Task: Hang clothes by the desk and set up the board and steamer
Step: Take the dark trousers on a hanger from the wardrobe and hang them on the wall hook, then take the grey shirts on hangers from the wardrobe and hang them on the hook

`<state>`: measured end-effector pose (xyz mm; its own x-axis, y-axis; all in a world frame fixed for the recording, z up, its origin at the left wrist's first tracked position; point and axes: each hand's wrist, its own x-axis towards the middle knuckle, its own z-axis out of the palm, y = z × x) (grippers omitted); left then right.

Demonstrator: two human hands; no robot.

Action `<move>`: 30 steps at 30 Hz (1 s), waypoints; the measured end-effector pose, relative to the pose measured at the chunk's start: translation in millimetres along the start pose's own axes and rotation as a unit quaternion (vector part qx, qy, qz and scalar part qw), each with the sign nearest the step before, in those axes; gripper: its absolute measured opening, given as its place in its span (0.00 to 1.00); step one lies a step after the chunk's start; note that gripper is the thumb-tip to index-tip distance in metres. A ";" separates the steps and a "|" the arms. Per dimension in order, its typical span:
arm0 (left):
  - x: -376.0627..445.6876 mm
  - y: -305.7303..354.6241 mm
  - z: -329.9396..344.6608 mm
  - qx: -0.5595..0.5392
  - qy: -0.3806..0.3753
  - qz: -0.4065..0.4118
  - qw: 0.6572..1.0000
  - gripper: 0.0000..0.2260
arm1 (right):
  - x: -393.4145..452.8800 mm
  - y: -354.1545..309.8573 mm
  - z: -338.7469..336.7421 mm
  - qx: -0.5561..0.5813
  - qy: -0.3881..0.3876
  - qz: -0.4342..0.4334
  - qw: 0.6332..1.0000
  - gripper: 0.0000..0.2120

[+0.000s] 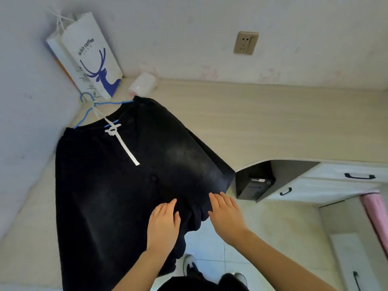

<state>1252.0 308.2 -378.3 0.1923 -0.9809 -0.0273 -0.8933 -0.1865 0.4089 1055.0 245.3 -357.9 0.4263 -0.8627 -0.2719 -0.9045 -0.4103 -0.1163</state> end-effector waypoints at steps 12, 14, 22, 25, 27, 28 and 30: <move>-31.0 146.8 40.9 0.003 -0.088 0.232 0.969 0.15 | -160.4 88.8 4.4 0.091 0.031 0.206 0.974 0.26; -50.8 175.9 52.4 0.008 -0.101 0.267 0.958 0.15 | -193.7 106.6 14.8 0.099 0.049 0.234 0.966 0.26; -148.3 289.7 108.8 0.014 -0.140 0.406 0.903 0.17 | -347.1 169.1 55.8 0.094 0.104 0.365 0.921 0.26; -186.7 333.1 130.0 0.014 -0.156 0.446 0.881 0.16 | -402.9 189.0 70.2 0.091 0.124 0.406 0.901 0.26; -213.5 362.1 142.6 0.007 -0.169 0.474 0.864 0.16 | -440.4 200.5 79.8 0.090 0.130 0.434 0.887 0.25; -224.6 373.7 147.5 0.003 -0.173 0.485 0.857 0.16 | -455.4 204.7 82.5 0.091 0.132 0.445 0.881 0.25; -243.9 394.8 153.6 -0.002 -0.180 0.507 0.843 0.17 | -481.0 211.6 87.1 0.098 0.137 0.467 0.868 0.25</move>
<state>790.0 465.5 -350.3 -0.8061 -0.5883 0.0640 -0.5221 0.7579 0.3911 657.6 599.2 -335.0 -0.5318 -0.8409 -0.1005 -0.8301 0.5411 -0.1344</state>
